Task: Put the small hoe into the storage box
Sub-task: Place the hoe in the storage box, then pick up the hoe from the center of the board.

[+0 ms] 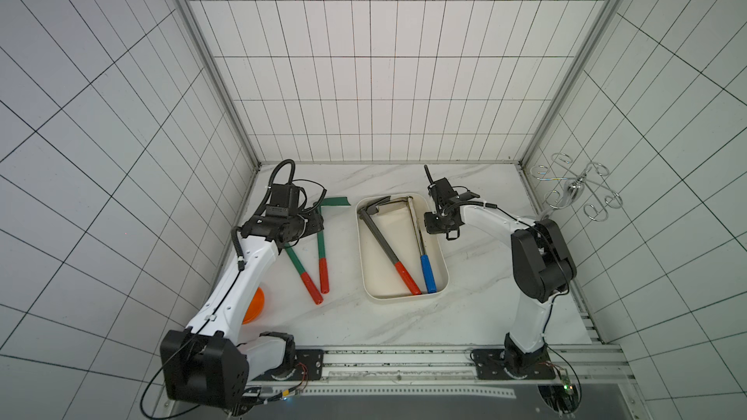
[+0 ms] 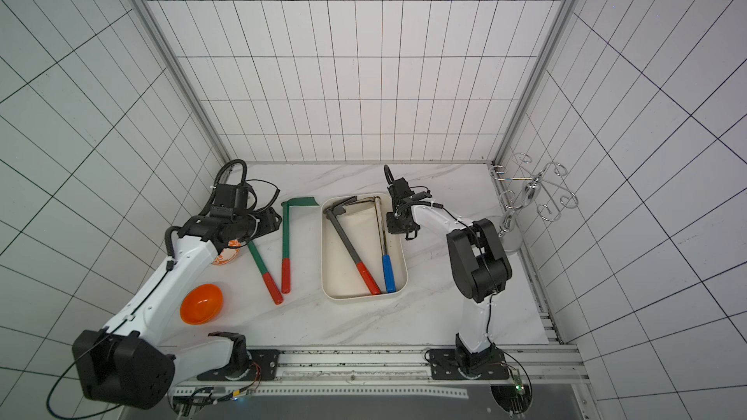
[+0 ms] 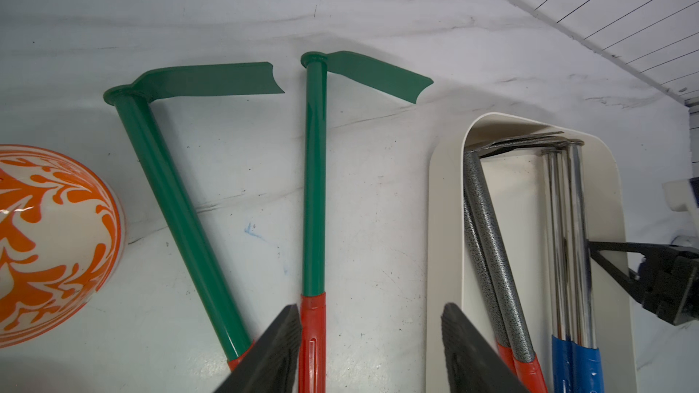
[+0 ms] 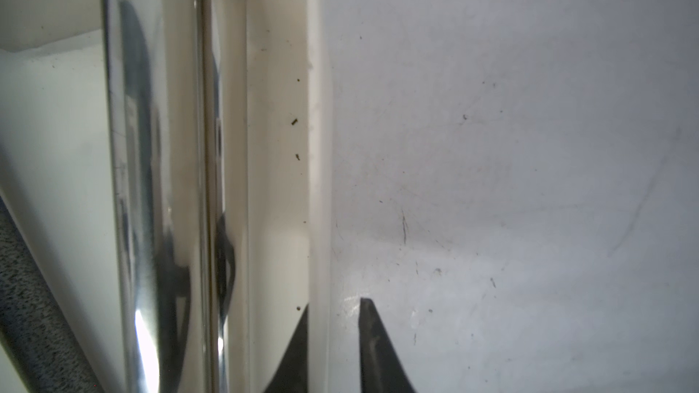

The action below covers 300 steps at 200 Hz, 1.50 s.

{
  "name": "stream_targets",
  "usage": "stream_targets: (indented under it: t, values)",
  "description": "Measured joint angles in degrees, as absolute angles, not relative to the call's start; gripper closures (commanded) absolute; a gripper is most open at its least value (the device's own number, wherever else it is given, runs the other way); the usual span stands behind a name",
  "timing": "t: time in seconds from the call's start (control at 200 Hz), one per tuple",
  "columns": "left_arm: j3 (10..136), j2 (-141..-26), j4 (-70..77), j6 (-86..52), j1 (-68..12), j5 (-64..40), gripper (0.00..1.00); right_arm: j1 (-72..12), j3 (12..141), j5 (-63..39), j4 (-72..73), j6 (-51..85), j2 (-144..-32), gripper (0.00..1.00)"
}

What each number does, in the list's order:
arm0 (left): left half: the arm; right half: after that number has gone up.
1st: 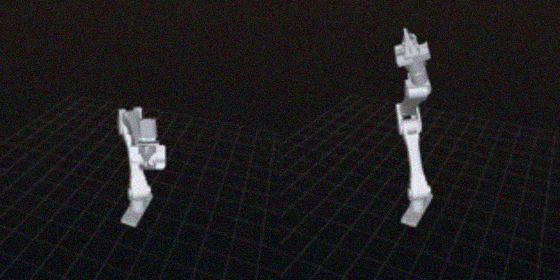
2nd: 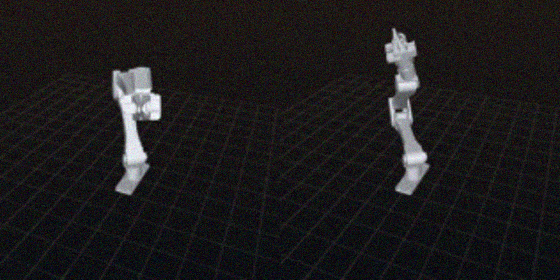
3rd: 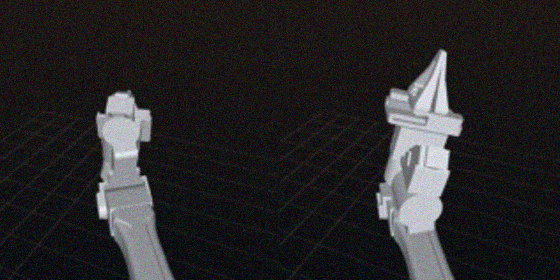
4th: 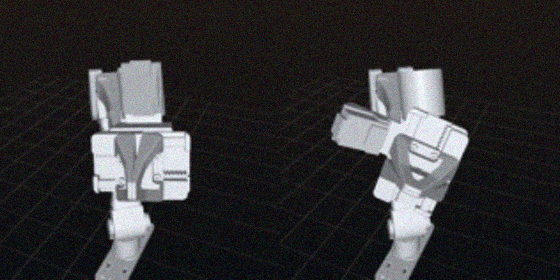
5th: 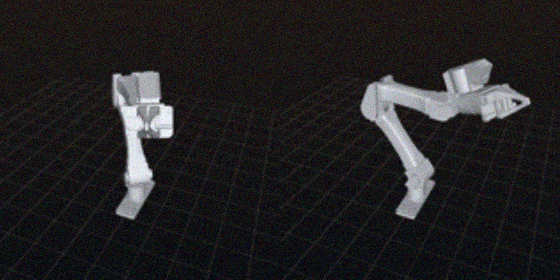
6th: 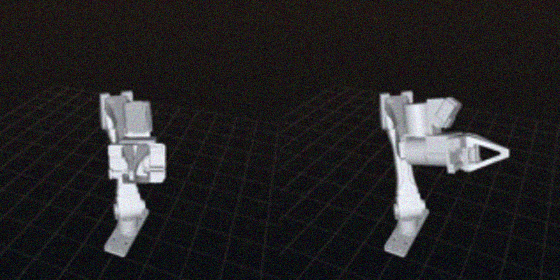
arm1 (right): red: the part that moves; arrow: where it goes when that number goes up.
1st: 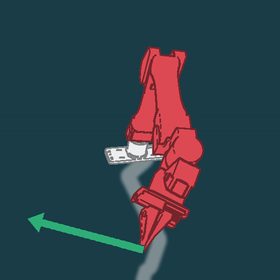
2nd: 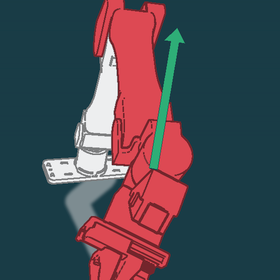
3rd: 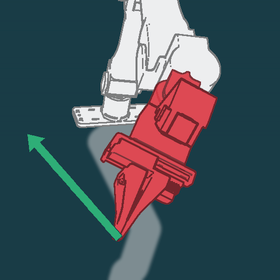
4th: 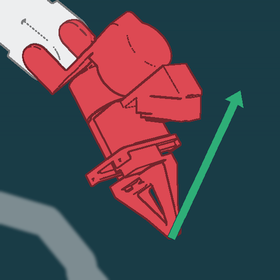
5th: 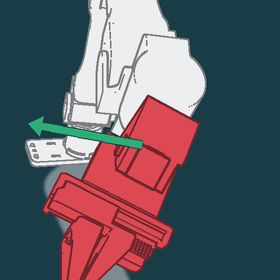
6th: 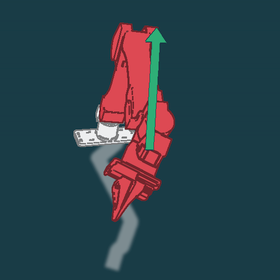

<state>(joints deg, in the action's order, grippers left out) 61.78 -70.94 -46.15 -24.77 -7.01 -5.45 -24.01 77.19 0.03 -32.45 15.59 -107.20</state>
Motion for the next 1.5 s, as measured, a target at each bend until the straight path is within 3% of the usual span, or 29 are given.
stream_targets:
  t: [0.18,0.695,1.5]
  values:
    - [62.17,-75.85,-46.76,-24.36,-7.01,-3.33,0.31,-23.62,77.21,1.78,-33.45,15.57,-103.46,0.61]
    - [63.75,-87.24,-46.33,-23.75,-7.01,-2.79,0.3,-23.38,77.3,2.87,-38.92,15.2,-93.58,0.61]
    - [64.34,-100.51,-40.23,-24.62,-7.46,-3.31,0.4,-23.22,77.23,1.52,-39.99,14.96,-90.15,0.62]
